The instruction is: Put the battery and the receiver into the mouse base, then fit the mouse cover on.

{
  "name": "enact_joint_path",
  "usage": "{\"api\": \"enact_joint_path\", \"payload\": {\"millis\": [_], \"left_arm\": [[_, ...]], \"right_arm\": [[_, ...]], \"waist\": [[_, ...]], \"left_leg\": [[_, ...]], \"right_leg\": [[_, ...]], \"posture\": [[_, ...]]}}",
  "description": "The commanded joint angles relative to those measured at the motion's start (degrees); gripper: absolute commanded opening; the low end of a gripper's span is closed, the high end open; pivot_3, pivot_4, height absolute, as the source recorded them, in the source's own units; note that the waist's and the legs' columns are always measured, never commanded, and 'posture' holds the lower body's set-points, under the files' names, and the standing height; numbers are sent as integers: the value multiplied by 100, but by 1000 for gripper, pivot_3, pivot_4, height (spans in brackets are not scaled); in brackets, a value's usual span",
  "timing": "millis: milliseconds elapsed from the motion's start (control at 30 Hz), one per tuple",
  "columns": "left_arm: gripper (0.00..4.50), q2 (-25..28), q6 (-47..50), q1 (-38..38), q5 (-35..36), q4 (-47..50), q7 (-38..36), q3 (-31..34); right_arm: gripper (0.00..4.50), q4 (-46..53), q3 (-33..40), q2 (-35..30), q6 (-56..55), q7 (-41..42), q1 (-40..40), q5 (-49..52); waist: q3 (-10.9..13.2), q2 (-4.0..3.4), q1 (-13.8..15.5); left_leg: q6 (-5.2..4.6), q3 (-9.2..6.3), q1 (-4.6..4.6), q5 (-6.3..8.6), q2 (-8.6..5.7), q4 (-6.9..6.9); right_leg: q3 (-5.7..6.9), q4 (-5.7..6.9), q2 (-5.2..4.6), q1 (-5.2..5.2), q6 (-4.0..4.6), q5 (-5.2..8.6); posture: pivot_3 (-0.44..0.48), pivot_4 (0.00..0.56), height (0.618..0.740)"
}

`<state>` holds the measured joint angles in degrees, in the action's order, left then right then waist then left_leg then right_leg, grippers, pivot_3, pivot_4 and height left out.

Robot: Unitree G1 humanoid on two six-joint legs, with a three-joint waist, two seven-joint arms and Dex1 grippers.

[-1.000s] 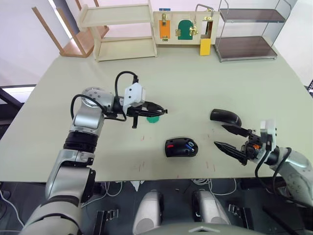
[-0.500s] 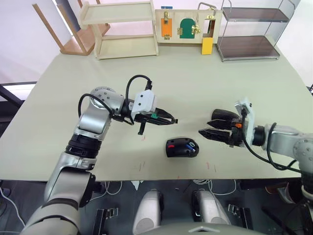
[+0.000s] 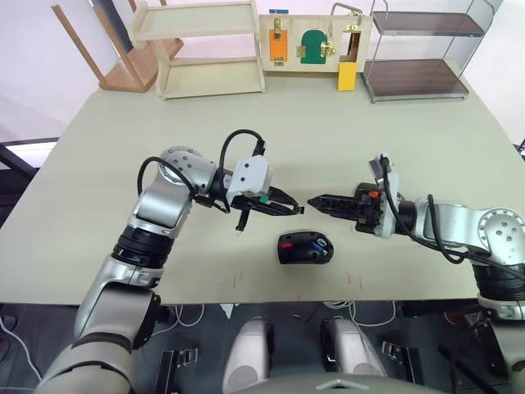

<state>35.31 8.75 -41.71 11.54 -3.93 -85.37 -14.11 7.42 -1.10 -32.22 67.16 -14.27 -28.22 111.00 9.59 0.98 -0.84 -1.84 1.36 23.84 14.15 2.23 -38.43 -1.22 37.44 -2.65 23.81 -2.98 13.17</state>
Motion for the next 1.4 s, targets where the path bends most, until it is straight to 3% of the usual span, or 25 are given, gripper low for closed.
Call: {"api": "enact_joint_path", "payload": {"millis": [33,400,500,1067,1400], "left_arm": [[109,50,-10,-10,140,208,-43,17],[109,-22,-28,-3,145,231,-25,-20],[109,-19,-31,12,142,241,-29,-25],[109,227,551,590,333,1543,255,44],[109,431,392,866,320,1458,444,129]], "right_arm": [[3034,141,21,60,-8,-57,-90,200],[3034,177,-61,140,-23,-318,-76,200],[1786,188,-58,131,2,-285,-84,200],[1786,348,-205,134,9,-205,-31,200],[1786,413,-152,72,-46,-101,13,200]], "waist": [[0,0,0],[0,0,1],[0,0,1],[0,0,0],[1,-1,4]], "left_leg": [[0,-1,0,0,0,0],[0,-5,0,0,0,1],[0,-5,0,0,1,1],[0,-9,0,0,2,3],[0,-9,0,0,2,3]], "right_leg": [[0,0,0,0,0,0],[0,-2,0,0,0,0],[0,-2,0,0,0,0],[-1,-5,0,0,1,0],[-2,-8,0,0,1,1]], "posture": [[0,150,740],[0,150,740],[0,150,740],[0,150,740],[0,150,740]]}}
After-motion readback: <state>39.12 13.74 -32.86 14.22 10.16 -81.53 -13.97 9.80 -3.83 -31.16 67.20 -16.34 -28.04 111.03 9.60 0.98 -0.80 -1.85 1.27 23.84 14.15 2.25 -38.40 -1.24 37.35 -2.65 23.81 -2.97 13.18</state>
